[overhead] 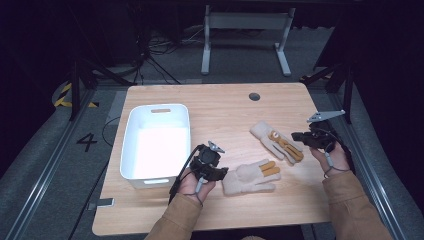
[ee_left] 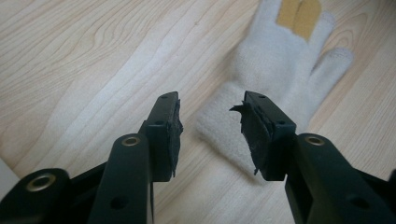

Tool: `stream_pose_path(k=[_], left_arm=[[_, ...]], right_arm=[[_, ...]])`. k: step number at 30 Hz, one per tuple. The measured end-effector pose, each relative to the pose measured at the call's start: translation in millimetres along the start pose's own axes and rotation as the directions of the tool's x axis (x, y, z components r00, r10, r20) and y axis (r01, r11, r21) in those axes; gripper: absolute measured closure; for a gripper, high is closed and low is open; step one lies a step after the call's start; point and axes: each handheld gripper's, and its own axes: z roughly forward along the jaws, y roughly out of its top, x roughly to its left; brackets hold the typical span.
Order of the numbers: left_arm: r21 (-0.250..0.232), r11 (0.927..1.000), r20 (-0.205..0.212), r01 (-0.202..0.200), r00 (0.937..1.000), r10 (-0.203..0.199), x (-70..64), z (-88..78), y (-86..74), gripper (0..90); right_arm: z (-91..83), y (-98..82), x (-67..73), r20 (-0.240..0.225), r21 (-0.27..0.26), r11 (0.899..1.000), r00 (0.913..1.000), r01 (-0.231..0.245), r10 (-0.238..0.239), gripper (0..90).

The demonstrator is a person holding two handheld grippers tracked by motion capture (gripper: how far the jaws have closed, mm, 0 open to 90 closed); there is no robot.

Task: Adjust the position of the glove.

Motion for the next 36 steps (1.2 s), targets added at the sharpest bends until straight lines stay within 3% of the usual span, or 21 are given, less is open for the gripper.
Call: stream_pose_path(k=[9, 13, 17, 22, 25, 31, 36], left_arm=[[0.039, 0.9992, 0.006, -0.011, 0.9999, 0.010, -1.9, -2.6, 2.8, 63.4], [0.090, 0.9944, -0.007, -0.056, 0.9984, 0.056, -7.2, -4.4, 4.1, 66.5], [0.111, 0.9918, 0.015, -0.063, 0.9980, 0.062, -9.4, -5.0, 4.1, 68.1], [0.121, 0.9897, 0.013, -0.076, 0.9971, 0.075, -10.4, -4.6, 3.6, 66.0], [0.115, 0.9891, 0.045, -0.092, 0.9952, 0.087, -11.8, -7.6, 4.1, 64.6], [0.117, 0.9868, 0.059, -0.112, 0.9926, 0.106, -15.0, -11.1, 5.0, 61.4], [0.127, 0.9847, 0.060, -0.120, 0.9918, 0.113, -17.0, -10.6, 5.1, 58.3]], right_arm=[[3.6, 2.3, 4.9, -0.052, 0.005, 1.000, 0.9986, 0.010, -0.010, 89.9], [8.6, 6.4, 14.2, -0.090, 0.015, 0.999, 0.9955, 0.029, -0.027, 89.9], [16.6, 11.5, 25.7, -0.110, 0.036, 0.997, 0.9923, 0.062, -0.058, 89.9], [28.9, 15.2, 40.2, -0.148, 0.063, 0.993, 0.9849, 0.099, -0.089, 89.9], [42.4, 16.4, 53.8, -0.174, 0.093, 0.987, 0.9777, 0.134, -0.117, 89.8], [59.1, 15.8, 67.0, -0.196, 0.138, 0.974, 0.9690, 0.179, -0.150, 89.8], [75.9, 13.4, 75.0, -0.197, 0.202, 0.962, 0.9699, 0.183, -0.144, 89.8]])
